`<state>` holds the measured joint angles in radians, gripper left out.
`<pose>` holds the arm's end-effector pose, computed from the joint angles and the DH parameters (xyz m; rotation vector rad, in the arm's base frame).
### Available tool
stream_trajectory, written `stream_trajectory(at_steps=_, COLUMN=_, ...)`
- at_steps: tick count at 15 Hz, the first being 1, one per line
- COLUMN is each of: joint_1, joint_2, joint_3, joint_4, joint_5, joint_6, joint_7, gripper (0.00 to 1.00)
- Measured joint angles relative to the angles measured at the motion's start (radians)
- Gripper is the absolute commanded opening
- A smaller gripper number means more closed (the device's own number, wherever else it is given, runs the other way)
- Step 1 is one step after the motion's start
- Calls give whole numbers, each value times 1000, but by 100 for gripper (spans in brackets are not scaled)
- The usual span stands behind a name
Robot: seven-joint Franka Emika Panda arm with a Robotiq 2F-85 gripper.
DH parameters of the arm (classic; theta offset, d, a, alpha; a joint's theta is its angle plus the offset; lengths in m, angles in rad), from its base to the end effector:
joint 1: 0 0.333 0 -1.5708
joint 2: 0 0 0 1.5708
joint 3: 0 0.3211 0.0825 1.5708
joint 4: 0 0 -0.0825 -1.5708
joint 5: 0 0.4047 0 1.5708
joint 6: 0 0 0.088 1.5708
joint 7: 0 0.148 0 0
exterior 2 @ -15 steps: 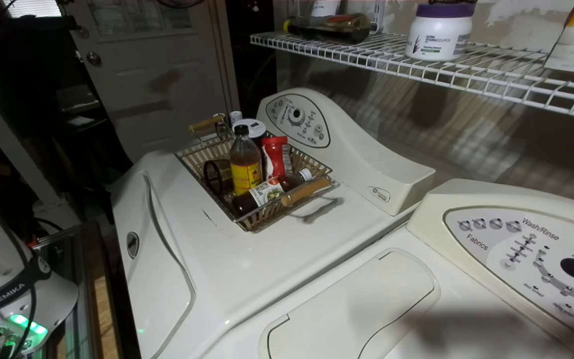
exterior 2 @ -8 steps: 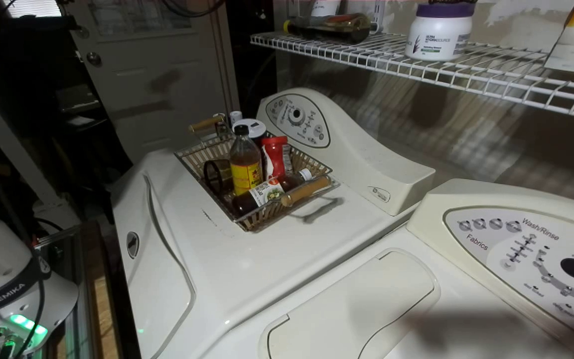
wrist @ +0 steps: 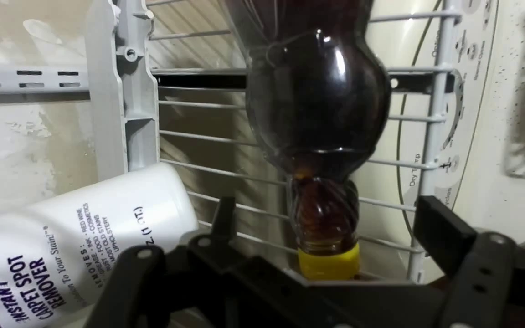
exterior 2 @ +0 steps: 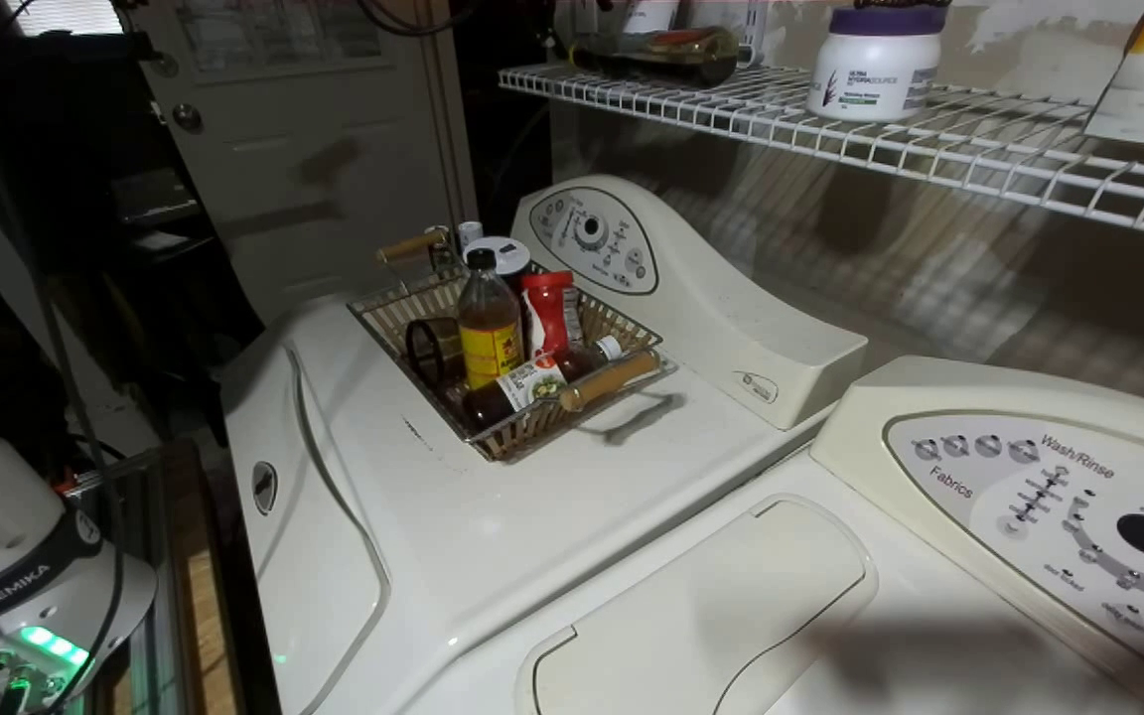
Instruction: Pick up the bottle on the shelf and make it stand upright
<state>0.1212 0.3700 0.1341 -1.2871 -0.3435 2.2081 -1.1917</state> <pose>0.7409 0.1511 0.5746 1.8572 1.8205 0.4880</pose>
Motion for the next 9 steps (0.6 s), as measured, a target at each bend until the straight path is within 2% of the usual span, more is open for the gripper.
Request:
stream_trajectory(at_steps=5, joint_1=8, joint_2=101, joint_3=-5, joint_4=159, joint_5=-2, joint_6=-112, joint_7=-81, gripper=100)
stream_trajectory(at_steps=6, joint_1=10, joint_2=124, joint_3=-7, joint_4=192, joint_5=-2, joint_6=-129, joint_7=-93, gripper=76)
stream_trajectory(at_steps=7, joint_1=11, joint_2=148, joint_3=-7, joint_4=223, joint_5=-2, joint_6=-144, joint_7=-106, gripper=72)
stream_trajectory(at_steps=9, joint_1=14, joint_2=194, joint_3=-8, joint_4=289, joint_5=-1, joint_6=-171, joint_7=-126, gripper=57)
